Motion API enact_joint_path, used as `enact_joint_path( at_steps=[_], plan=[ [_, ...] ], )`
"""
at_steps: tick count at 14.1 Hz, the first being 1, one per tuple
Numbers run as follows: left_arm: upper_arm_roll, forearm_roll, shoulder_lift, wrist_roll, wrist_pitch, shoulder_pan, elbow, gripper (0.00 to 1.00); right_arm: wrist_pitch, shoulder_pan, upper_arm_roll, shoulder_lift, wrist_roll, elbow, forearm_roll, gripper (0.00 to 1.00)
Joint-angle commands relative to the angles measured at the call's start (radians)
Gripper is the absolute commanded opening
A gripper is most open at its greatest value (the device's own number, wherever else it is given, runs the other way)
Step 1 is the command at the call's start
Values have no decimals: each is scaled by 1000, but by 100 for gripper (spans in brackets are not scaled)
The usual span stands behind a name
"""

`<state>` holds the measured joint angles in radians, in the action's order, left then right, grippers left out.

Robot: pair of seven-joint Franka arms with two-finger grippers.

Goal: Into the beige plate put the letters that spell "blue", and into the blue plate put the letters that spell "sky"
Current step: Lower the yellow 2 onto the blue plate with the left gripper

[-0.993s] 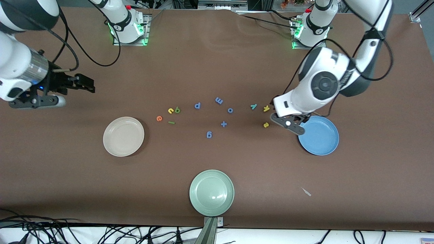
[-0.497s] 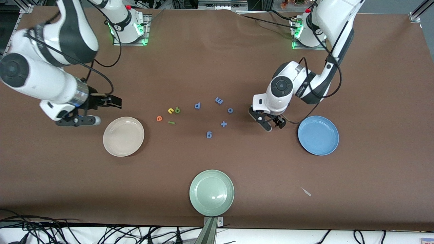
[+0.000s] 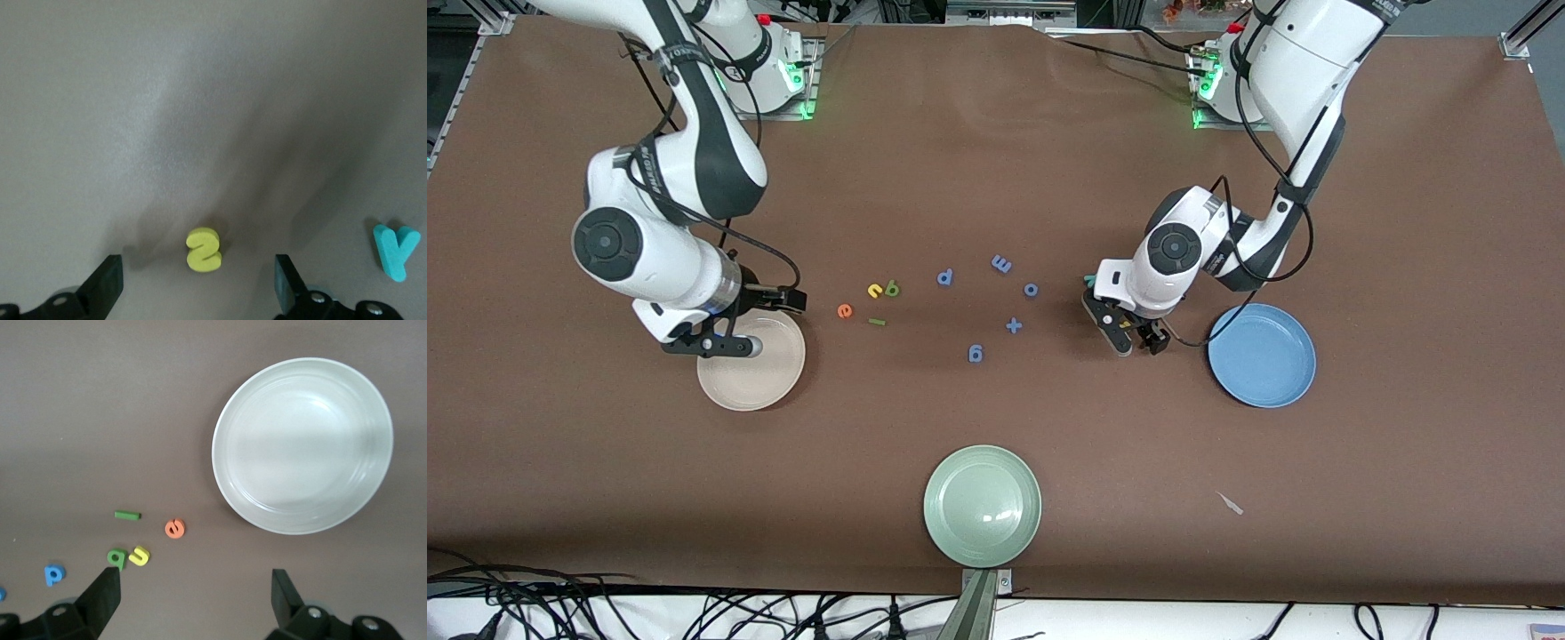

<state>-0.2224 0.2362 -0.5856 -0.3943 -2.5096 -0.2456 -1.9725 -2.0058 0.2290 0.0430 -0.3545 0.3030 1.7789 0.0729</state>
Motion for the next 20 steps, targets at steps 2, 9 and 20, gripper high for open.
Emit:
enact_joint_path(
  at_steps=[2, 9, 20],
  plan=[
    [-5, 31, -25, -31, -66, 14, -8, 94, -164, 33, -3, -24, 60, 103, -2, 100],
    [-5, 31, -14, -31, -60, 14, -19, 0, -307, 99, -5, -98, 267, 165, -2, 100],
    [3, 32, 179, -34, 368, 126, 18, 0, -450, 119, -6, -133, 288, 258, -2, 94]
  ],
)
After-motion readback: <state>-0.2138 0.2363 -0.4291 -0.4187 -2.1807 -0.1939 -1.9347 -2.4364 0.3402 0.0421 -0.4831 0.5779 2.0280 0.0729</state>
